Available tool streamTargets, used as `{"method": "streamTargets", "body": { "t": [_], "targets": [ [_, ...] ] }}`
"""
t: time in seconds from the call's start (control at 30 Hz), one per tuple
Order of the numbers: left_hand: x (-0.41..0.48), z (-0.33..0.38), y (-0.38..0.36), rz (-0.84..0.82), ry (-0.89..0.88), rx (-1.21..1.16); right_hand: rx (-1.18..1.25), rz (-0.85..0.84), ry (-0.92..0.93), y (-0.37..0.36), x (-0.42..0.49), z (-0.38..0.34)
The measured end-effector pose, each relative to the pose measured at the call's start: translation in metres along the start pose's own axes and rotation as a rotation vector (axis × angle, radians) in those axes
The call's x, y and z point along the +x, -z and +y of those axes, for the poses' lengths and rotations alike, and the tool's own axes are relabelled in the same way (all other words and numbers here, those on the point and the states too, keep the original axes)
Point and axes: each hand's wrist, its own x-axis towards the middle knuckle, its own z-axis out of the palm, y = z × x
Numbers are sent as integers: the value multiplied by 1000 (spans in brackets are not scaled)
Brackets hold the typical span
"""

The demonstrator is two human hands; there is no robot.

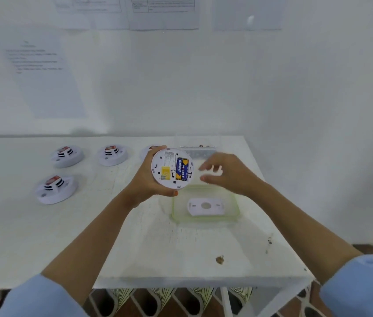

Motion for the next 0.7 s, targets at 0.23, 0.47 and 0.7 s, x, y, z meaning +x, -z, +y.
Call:
{"method": "streamTargets", "body": {
  "t": [0.23, 0.47, 0.7],
  "targets": [
    [13, 6, 10, 12, 7, -22, 95, -3, 53, -23, 42, -22],
    [42, -6, 29, 14, 24, -12, -119, -38, 81, -16, 84, -23],
    [68, -21, 46, -24, 40, -22, -514, -117, 163, -25, 105, -14]
  ]
}}
